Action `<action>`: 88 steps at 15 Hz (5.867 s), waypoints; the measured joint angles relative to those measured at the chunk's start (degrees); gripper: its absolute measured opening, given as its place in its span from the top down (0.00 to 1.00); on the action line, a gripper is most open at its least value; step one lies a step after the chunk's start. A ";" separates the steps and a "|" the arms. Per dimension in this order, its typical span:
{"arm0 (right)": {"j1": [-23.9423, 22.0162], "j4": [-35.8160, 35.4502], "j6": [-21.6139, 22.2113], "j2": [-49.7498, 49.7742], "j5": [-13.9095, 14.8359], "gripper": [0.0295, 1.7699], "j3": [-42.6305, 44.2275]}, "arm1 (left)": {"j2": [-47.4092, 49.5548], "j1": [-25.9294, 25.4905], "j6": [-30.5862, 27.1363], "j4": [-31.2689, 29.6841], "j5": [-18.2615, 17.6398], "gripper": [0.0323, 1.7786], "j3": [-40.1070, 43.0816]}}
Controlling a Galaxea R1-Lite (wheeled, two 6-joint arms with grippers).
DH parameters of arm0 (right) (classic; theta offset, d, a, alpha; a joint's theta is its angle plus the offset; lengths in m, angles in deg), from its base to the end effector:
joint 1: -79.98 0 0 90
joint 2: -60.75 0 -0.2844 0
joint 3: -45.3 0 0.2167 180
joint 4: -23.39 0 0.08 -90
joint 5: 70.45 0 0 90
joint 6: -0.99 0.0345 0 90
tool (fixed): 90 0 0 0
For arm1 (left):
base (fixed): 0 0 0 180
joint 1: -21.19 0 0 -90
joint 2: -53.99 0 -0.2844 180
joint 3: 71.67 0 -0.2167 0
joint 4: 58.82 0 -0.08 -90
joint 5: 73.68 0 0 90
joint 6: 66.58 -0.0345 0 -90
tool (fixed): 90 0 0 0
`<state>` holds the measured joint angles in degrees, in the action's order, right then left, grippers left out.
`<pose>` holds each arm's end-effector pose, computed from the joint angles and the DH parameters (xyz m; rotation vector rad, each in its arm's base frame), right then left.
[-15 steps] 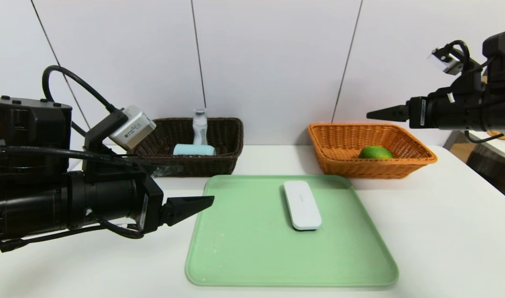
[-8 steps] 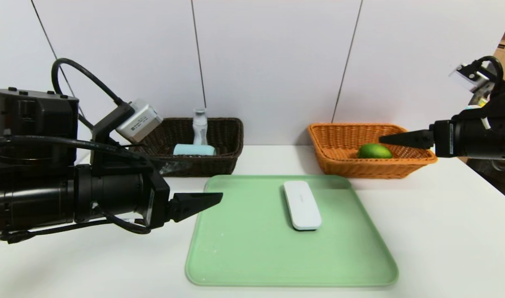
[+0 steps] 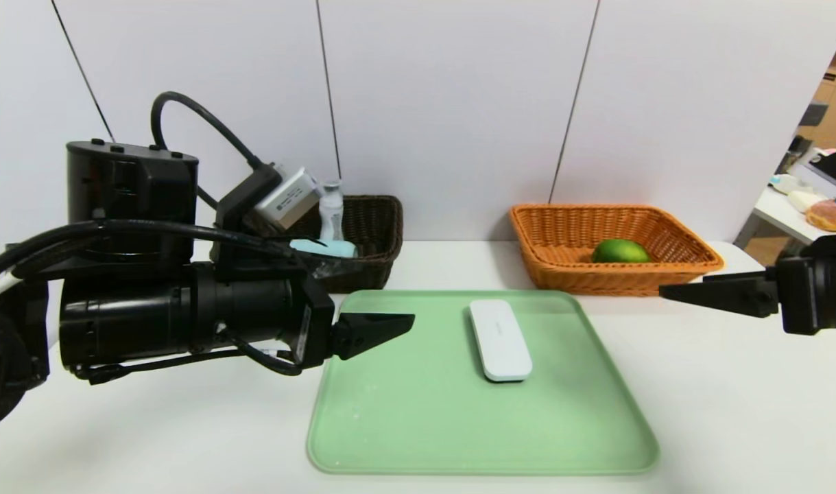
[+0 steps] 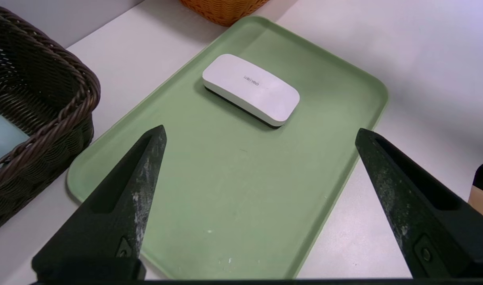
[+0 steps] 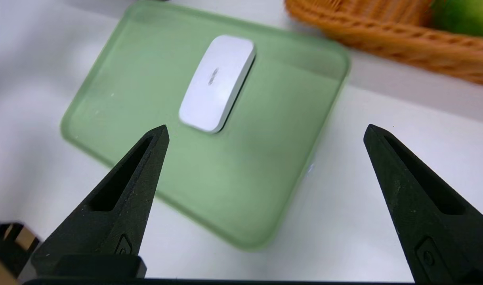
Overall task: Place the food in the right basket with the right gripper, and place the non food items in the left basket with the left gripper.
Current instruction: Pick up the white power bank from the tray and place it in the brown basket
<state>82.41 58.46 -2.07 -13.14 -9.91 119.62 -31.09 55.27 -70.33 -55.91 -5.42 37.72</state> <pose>0.2274 0.0266 0.2123 0.0926 0.5804 0.5548 0.2350 -0.1744 0.1957 0.0936 0.2821 -0.9766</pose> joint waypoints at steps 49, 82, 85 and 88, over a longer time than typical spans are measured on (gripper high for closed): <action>0.00 3.50 -4.93 7.83 -0.63 0.04 -10.51 | -43.84 26.50 16.55 -5.85 63.16 0.05 -29.81; 0.00 3.22 -4.99 7.27 -0.66 0.04 -11.12 | -51.66 22.33 29.65 25.87 61.65 0.05 -52.76; 0.00 3.22 -4.99 7.27 -0.68 0.04 -11.06 | -51.83 22.36 29.82 26.04 61.12 0.20 -53.21; 0.00 3.22 -5.01 7.27 -0.66 0.04 -10.98 | -51.80 22.36 29.93 26.12 61.04 0.41 -53.24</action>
<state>82.41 61.67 -7.08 -5.87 -10.57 108.64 -82.88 77.63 -40.40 -29.79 55.62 -15.52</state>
